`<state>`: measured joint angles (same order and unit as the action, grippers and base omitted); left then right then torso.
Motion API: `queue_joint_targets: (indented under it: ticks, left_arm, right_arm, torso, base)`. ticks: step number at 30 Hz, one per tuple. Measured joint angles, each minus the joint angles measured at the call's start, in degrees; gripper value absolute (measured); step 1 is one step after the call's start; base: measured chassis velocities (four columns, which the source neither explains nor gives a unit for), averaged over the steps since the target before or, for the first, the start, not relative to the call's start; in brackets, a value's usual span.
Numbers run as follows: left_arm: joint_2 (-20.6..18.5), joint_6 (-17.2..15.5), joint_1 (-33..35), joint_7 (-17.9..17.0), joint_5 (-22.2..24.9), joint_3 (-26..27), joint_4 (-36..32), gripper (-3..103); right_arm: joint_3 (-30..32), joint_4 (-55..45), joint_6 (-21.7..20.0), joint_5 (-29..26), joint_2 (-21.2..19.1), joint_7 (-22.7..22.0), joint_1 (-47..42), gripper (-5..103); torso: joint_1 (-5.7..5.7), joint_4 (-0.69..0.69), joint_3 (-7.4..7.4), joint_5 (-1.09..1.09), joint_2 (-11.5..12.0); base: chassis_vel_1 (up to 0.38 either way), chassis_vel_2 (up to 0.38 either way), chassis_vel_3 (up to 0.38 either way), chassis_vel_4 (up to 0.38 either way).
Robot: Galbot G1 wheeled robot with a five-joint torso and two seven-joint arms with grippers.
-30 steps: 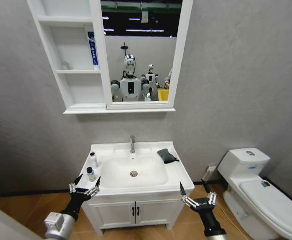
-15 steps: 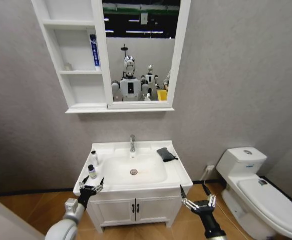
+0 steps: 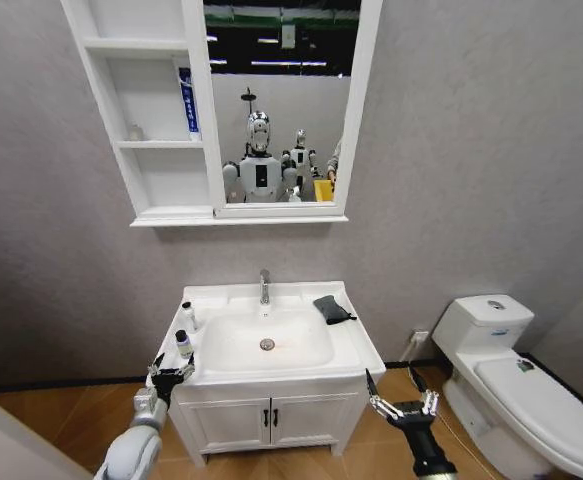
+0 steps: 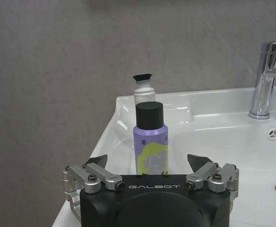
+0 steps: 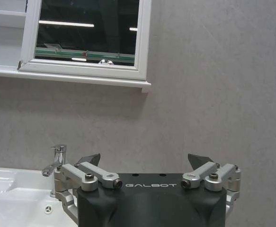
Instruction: Move facial cleanser and shampoo from washbasin to cabinet, then wipe washbasin with towel.
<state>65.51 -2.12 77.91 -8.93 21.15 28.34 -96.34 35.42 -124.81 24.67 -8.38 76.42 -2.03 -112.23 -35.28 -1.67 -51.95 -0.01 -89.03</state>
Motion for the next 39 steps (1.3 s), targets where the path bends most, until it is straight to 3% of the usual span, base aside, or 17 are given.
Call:
queue_joint_targets:
  ticks: [12,13,15,16,21,28,31,33,34,36,37,38,39]
  left_arm:
    - [0.3,1.0,-5.2,1.5,0.1,-1.0,4.6,93]
    - [0.3,1.0,-5.7,1.8,0.1,-1.0,5.1,83]
    - [0.3,1.2,-5.7,2.8,-0.2,-1.0,5.4,73]
    - [0.3,1.2,-5.7,2.8,-0.2,-1.0,5.4,73]
    - [0.3,2.3,-4.7,5.0,-0.3,-0.7,5.0,50]
    - [-0.6,2.9,-2.0,5.8,-0.5,0.6,-0.1,42]
    - [-2.4,1.5,-0.9,5.2,0.5,0.7,-5.1,42]
    - [-5.8,-2.8,-1.7,2.2,4.3,0.6,-12.5,42]
    - [-5.8,-2.8,-1.7,2.2,4.3,0.6,-12.5,42]
    - [-11.0,-8.2,-5.3,-3.0,10.4,0.6,-18.7,42]
    - [-11.0,-8.2,-5.3,-3.0,10.4,0.6,-18.7,42]
    - [-17.0,-11.8,-10.0,-6.7,17.5,0.6,-21.9,42]
    - [-19.6,-13.1,-12.4,-8.0,20.6,0.6,-22.7,42]
  right_arm:
    - [0.3,0.0,0.1,0.3,0.3,0.0,-0.9,100]
    - [0.2,0.0,0.1,0.4,0.3,0.0,-0.9,100]
    - [0.2,0.2,0.1,0.4,0.3,-0.1,-0.9,100]
    - [0.2,0.2,0.1,0.4,0.3,-0.1,-0.9,100]
    - [0.1,0.3,0.0,0.3,0.2,-0.2,-0.5,100]
    - [-0.2,0.2,-0.2,0.3,0.2,-0.3,-0.5,100]
    - [-0.3,0.2,-0.3,0.3,0.2,-0.3,-0.4,100]
    - [-0.6,0.2,-0.4,0.4,0.2,-0.3,-0.2,100]
    - [-0.6,0.2,-0.4,0.4,0.2,-0.3,-0.2,100]
    - [-0.7,0.2,-0.5,0.4,0.2,-0.4,0.0,100]
    - [-0.7,0.2,-0.5,0.4,0.2,-0.4,0.0,100]
    - [-0.8,0.3,-0.6,0.4,0.2,-0.5,0.3,100]
    - [-0.8,0.3,-0.6,0.5,0.2,-0.5,0.5,100]
  torso:
    - [0.0,0.0,0.0,0.0,0.0]
    - [0.0,0.0,0.0,0.0,0.0]
    - [0.0,0.01,0.0,0.0,0.0]
    - [0.0,0.01,0.0,0.0,0.0]
    - [0.0,0.01,0.01,0.01,0.0]
    - [0.0,0.02,0.0,0.0,0.0]
    - [0.01,0.03,0.0,-0.01,0.0]
    - [0.01,0.03,0.01,-0.01,0.0]
    - [0.01,0.03,0.01,-0.01,0.0]
    - [0.01,-0.01,0.01,0.01,0.0]
    - [0.01,-0.01,0.01,0.01,0.0]
    - [0.01,0.0,0.0,-0.01,0.0]
    - [0.0,-0.01,0.0,0.02,0.0]
  base:
    - [0.0,0.0,0.0,0.0]
    - [0.0,0.0,0.0,0.0]
    - [0.0,0.0,0.0,0.0]
    - [0.0,0.0,0.0,0.0]
    - [0.0,0.0,0.0,0.0]
    - [0.0,0.0,0.0,0.0]
    - [0.0,0.0,0.0,0.0]
    - [0.0,0.0,0.0,0.0]
    - [0.0,0.0,0.0,0.0]
    - [0.0,0.0,0.0,0.0]
    - [0.0,0.0,0.0,0.0]
    - [0.0,0.0,0.0,0.0]
    - [0.0,0.0,0.0,0.0]
